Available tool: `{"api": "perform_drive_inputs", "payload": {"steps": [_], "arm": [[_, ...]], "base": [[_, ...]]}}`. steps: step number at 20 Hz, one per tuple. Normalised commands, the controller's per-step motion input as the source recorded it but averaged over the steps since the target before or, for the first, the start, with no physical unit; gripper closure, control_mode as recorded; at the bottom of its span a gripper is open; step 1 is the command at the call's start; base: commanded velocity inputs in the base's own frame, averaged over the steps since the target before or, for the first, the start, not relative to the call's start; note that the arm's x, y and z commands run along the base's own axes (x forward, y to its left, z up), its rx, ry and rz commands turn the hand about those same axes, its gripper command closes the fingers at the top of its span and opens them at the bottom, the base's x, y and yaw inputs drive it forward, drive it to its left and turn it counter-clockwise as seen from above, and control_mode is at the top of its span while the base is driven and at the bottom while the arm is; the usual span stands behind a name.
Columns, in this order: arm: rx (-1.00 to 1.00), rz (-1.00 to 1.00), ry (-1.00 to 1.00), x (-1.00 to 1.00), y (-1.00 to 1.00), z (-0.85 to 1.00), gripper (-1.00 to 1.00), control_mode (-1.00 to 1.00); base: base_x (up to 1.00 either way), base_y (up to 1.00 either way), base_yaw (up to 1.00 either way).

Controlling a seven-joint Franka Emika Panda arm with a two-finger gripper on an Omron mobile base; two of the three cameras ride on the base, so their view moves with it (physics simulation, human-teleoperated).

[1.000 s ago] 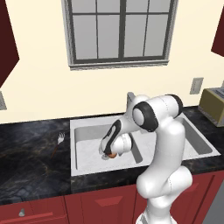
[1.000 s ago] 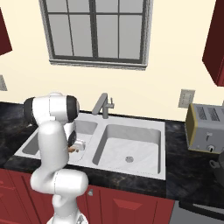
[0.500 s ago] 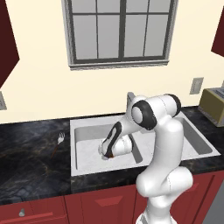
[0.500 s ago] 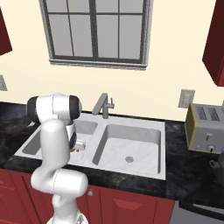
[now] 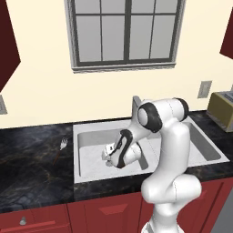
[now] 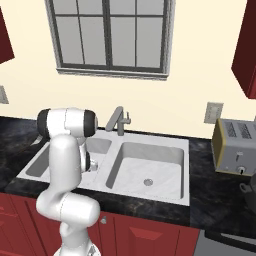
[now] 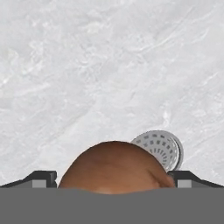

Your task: Turn on the sink faucet. Then move the onion from the counter to the sink. Turn off the sink. Move the vegetable from the sink to the pot next to the stove. Finally move the pot to the front left burner.

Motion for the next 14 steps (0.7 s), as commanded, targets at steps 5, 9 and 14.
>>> {"api": "perform_drive_inputs", "payload": {"steps": [5,9,14], "arm": [[-0.02,0.0,-0.04,0.0,0.0,-0.28,1.0,-1.0],[-0.02,0.0,-0.02,0.0,0.0,-0.28,1.0,-1.0],[-0.01,-0.03,0.0,-0.03,0.07,-0.1,1.0,-1.0]], "base": [[0.0,0.0,0.0],[0.0,0.0,0.0],[0.0,0.0,0.0]]}}
